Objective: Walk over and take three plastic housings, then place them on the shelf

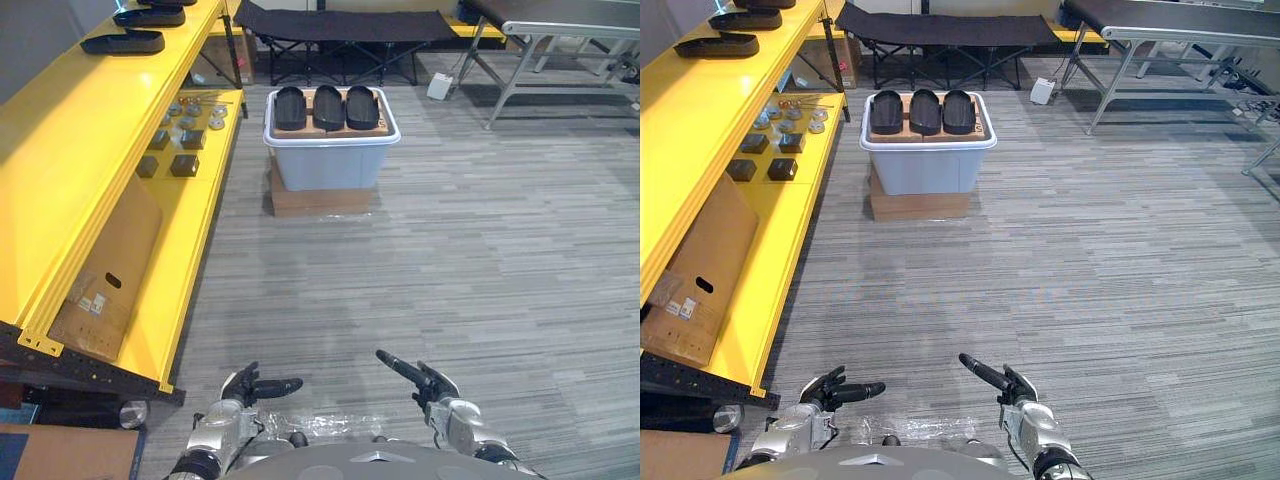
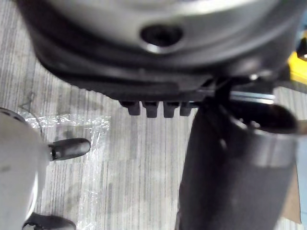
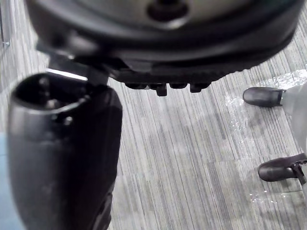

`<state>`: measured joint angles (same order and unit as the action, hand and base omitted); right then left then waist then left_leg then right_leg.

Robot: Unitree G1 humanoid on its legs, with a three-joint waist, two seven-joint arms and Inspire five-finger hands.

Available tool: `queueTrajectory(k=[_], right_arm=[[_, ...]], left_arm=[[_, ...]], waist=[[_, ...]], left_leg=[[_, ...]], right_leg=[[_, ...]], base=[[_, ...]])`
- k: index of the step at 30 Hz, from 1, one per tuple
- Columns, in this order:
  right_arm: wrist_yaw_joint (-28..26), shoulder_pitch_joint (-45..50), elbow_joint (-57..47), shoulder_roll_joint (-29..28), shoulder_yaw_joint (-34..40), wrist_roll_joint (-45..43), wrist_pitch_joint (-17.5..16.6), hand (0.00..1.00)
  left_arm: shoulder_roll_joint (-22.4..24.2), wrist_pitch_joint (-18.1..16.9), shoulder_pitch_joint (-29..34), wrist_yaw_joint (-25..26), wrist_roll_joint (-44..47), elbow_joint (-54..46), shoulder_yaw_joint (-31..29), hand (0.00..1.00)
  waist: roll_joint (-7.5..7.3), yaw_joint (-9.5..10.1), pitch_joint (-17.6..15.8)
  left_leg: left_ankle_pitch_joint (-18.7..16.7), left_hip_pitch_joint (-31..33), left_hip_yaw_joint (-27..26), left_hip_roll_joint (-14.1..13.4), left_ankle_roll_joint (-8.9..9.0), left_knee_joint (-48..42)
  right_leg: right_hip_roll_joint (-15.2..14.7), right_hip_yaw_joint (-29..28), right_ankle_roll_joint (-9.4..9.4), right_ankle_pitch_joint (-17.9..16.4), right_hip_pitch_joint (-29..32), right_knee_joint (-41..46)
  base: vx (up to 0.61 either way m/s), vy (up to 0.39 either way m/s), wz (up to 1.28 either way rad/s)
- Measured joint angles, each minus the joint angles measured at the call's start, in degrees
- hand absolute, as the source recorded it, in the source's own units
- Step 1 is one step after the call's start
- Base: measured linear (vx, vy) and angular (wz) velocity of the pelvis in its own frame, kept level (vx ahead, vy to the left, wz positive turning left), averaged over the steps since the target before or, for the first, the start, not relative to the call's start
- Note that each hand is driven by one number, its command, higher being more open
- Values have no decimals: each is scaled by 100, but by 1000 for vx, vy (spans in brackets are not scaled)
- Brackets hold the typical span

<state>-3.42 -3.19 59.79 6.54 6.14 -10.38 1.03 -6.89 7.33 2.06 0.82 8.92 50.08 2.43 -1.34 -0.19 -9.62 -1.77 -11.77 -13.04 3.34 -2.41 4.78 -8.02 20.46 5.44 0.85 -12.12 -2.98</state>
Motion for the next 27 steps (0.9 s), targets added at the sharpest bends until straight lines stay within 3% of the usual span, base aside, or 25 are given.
queueTrajectory(k=[10, 18, 23, 26, 27], right_arm=[[497, 113, 0, -93, 109, -353, -54, 100], [584, 184, 0, -179, 233, -628, -354, 100], [546, 186, -127, -239, 229, -629, -658, 100], [644, 170, -482, -220, 284, -626, -731, 100], [665, 164, -499, -188, 381, -667, -765, 100]], left_arm=[[24, -1, 80, 59, 234, 186, -23, 100], [32, -334, 98, 34, 417, 222, -31, 100], [51, -369, 100, 11, 453, 64, -24, 100], [103, -360, 45, 20, 456, -207, 18, 100], [135, -341, -1, 18, 469, -309, 98, 100]], waist=[[10, 6, -6], [10, 3, -1], [20, 7, -1], [67, -10, -33], [133, -11, -112]], left_leg=[[17, -56, -53, 6, -27, 12], [47, -40, -57, 9, -77, 10], [26, -28, -75, 12, -96, 1], [-153, 221, -62, -19, -208, -309], [-329, 286, -7, -93, -201, -592]], right_leg=[[3, -48, 1, -2, 50, 99], [14, -61, 10, 6, 60, 64], [-26, -133, 1, -8, 123, 164], [-214, -194, 115, -249, 673, 1214], [-327, -191, 82, -272, 1023, 2127]], base=[[-81, 13, -2], [-10, 3, 0], [-1, 14, -4], [-17, 76, 4], [-52, 132, 35]])
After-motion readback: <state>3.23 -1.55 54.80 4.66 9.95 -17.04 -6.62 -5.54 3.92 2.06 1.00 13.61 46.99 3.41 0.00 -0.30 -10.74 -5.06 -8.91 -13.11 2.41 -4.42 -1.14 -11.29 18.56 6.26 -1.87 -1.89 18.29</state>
